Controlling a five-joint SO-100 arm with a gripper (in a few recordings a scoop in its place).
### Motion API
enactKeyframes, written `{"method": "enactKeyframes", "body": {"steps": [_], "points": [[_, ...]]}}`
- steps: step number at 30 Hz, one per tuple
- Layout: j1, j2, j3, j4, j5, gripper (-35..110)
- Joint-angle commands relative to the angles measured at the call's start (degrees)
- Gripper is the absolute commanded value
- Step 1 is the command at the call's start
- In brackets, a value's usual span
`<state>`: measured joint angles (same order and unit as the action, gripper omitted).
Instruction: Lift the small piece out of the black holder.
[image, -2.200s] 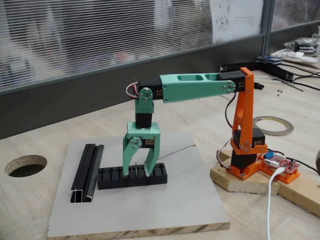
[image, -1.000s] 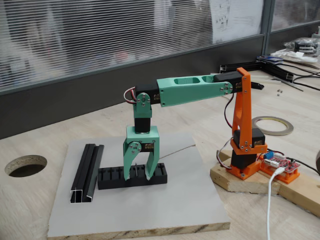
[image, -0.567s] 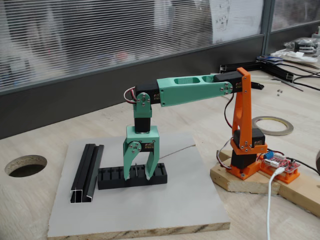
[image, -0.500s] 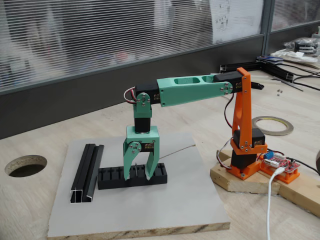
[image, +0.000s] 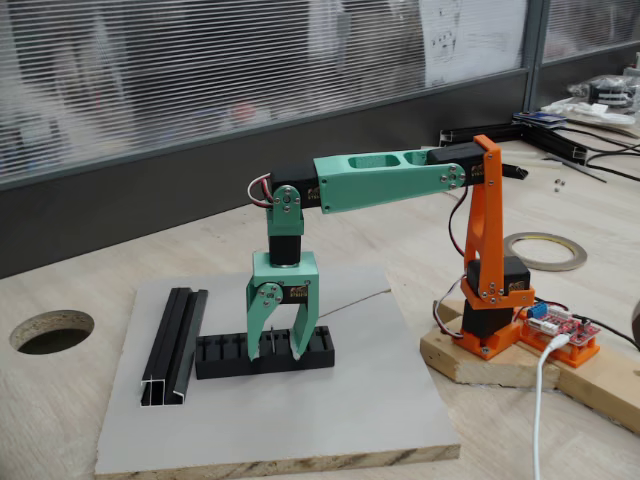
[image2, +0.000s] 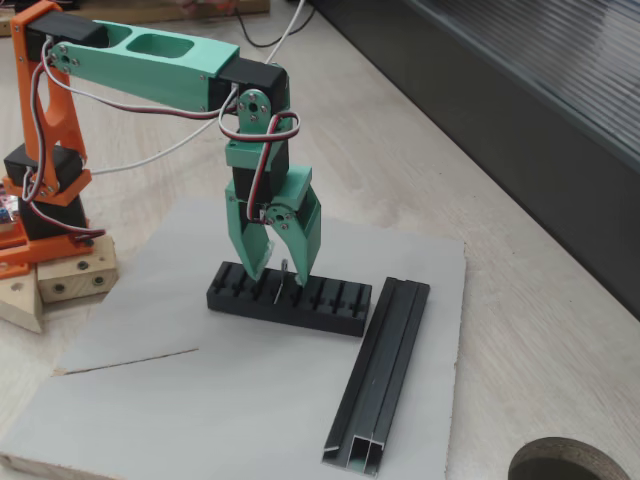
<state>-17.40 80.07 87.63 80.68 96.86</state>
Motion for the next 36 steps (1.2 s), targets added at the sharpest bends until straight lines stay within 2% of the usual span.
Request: {"method": "enactKeyframes", "body": {"steps": [1,8,14,24,36], "points": [[-1.5,0.9,-1.0,-0.4,0.4,40],[-1.5,0.9,-1.1,-0.4,0.4,39],[-1.3,1.2,-1.1,-1.0,0.3,23],[-1.7,1.2,-1.0,-12.8,-0.3,6],[-1.3,3.7,-1.1,-13.0,-0.4,5]]}}
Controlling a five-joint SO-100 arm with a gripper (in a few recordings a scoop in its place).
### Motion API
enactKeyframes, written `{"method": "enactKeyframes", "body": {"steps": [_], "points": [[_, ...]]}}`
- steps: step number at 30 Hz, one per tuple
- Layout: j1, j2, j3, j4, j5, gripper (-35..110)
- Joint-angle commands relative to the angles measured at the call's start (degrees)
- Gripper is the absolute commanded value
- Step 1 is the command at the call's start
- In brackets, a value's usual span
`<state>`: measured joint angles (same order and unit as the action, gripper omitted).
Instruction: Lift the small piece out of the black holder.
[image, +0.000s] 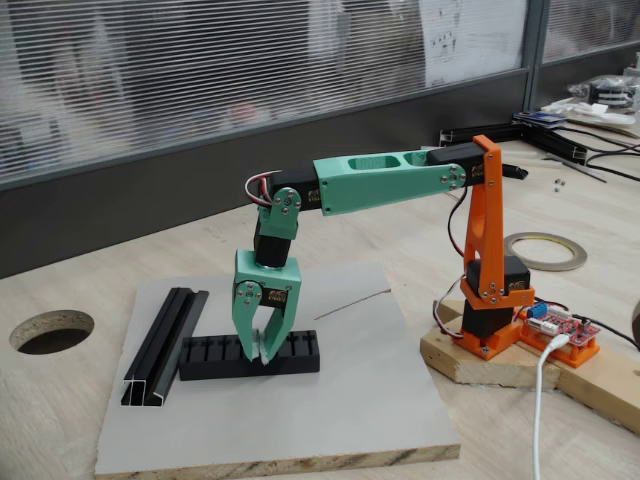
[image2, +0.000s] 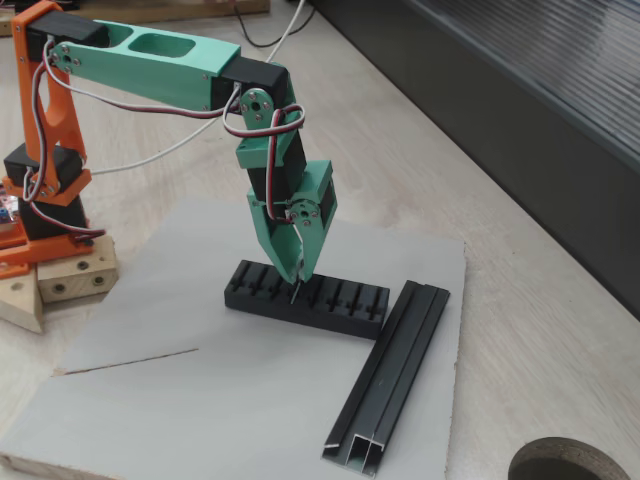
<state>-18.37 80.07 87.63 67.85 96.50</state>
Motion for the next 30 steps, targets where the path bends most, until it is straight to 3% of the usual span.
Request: {"method": "enactKeyframes", "body": {"steps": [1,30], "points": [[0.0,5.0,-0.9,0.3,0.0,5],[0.4,27.2,-0.1,0.6,0.4,5]]}}
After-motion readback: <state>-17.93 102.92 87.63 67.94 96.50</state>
